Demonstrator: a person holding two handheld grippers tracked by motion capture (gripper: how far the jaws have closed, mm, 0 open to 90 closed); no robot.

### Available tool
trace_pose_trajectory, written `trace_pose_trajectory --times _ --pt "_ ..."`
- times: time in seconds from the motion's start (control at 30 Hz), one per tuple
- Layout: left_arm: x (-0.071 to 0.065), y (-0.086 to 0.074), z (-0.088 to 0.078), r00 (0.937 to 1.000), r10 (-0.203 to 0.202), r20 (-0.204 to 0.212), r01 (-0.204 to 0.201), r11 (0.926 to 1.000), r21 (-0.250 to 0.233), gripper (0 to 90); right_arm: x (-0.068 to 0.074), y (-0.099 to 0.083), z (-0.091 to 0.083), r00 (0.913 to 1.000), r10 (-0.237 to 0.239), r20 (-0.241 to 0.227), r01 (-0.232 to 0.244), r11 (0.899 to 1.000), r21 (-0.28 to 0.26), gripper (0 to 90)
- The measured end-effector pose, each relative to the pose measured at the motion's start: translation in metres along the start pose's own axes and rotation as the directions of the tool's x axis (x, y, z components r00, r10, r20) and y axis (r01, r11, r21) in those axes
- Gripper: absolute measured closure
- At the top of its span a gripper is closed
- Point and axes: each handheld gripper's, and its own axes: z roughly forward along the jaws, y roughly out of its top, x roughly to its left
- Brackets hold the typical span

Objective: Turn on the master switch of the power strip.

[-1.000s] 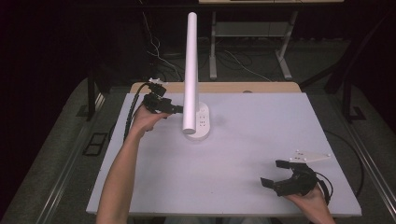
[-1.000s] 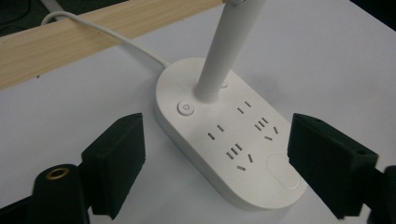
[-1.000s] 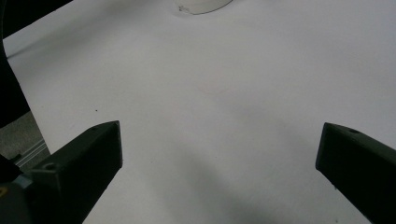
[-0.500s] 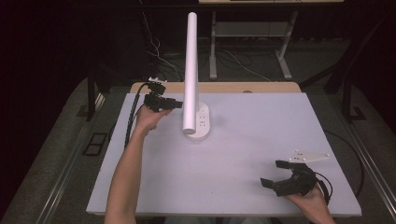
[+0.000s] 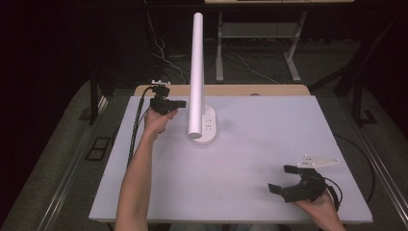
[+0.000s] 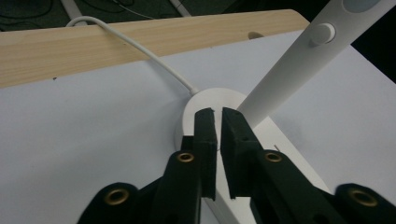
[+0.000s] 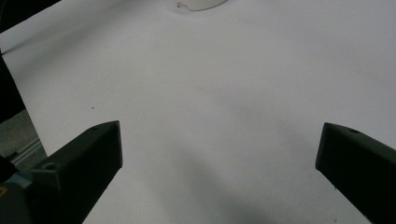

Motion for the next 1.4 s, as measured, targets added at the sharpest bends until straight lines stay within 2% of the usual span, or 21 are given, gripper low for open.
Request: trace_pose_trajectory --times 0.27,0.37,0.87,1.27,1.4 --pt "-0.001 -0.001 0.007 0.9998 -0.022 0.001 0.022 0.9996 -0.020 89.4 -0.001 0.000 0.001 1.0000 -0.006 -0.005 0.006 1.000 -0.001 0.1" --pt "-0.001 -0.001 0.010 0.9999 -0.010 -0.001 0.010 0.9999 -0.014 89.4 -0.001 0.000 0.001 1.0000 -0.006 -0.005 0.006 1.000 -0.001 0.1" --pt "-0.005 -0.012 0.034 0.9998 -0.018 0.011 0.018 0.9992 0.036 89.4 0.000 0.000 0.001 1.0000 -0.002 -0.006 0.002 1.000 0.003 0.1" --pt "-0.006 -0.018 0.049 0.9998 -0.019 -0.004 0.020 0.9982 0.057 89.4 0.000 0.000 0.002 1.0000 0.000 -0.008 0.000 1.000 0.008 0.1" --pt "-0.005 -0.020 0.054 0.9991 -0.043 -0.005 0.043 0.9982 0.041 89.3 -0.001 0.000 0.001 1.0000 -0.003 -0.009 0.003 1.000 0.008 0.1"
